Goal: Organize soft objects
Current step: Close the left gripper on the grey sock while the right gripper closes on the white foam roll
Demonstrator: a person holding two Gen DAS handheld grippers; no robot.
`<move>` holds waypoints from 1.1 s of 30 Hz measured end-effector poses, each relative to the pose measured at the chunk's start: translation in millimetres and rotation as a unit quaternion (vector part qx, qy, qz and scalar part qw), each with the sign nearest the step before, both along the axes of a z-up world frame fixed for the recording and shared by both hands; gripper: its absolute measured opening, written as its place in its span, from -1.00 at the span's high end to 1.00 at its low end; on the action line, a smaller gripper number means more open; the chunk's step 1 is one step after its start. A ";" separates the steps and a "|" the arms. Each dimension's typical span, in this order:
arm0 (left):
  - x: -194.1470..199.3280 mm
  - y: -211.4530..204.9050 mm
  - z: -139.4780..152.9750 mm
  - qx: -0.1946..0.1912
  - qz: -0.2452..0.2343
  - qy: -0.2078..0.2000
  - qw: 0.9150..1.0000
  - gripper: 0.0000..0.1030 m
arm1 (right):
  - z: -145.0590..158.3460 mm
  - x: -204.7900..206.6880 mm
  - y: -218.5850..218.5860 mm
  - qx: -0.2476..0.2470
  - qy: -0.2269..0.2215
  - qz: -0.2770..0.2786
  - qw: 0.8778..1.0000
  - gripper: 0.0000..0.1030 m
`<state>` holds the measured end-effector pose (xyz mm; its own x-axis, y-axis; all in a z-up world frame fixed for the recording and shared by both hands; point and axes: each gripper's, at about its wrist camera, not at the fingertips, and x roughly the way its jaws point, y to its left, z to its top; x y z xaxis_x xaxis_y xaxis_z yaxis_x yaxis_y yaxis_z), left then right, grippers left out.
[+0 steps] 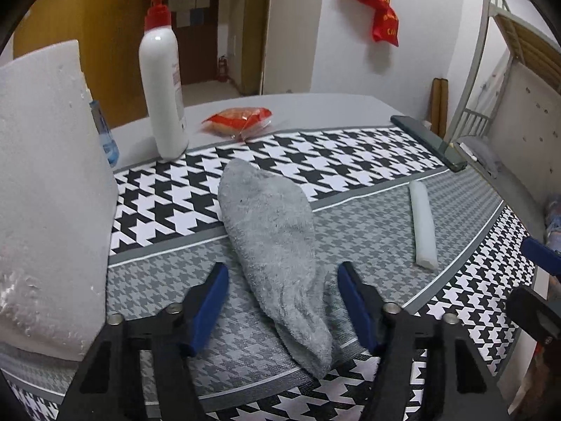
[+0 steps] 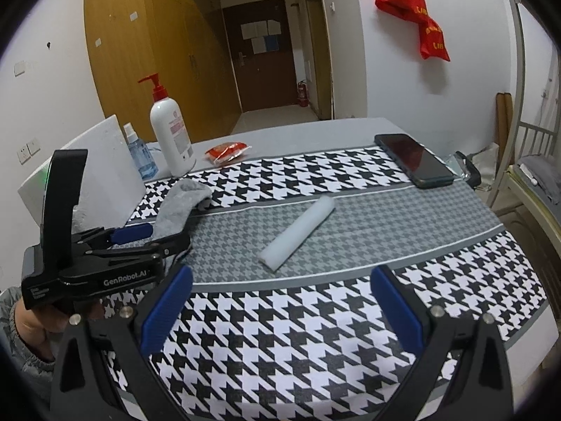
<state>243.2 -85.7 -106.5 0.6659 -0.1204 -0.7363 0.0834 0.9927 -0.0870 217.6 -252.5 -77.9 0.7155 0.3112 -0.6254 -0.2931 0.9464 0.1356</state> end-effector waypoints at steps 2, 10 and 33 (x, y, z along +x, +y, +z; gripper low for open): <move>3.3 -1.8 -3.0 -0.001 -0.004 0.012 1.000 -0.11 | -2.0 3.6 4.7 -0.015 0.003 -0.009 1.000 -0.99; 8.0 -0.1 -4.9 -0.015 -0.001 0.018 1.000 0.29 | -9.9 16.7 12.9 -0.026 0.029 -0.020 0.999 -0.99; -15.1 20.4 11.9 -0.028 0.002 -0.034 0.999 0.62 | -18.8 48.0 49.2 -0.053 0.067 -0.034 0.996 -0.37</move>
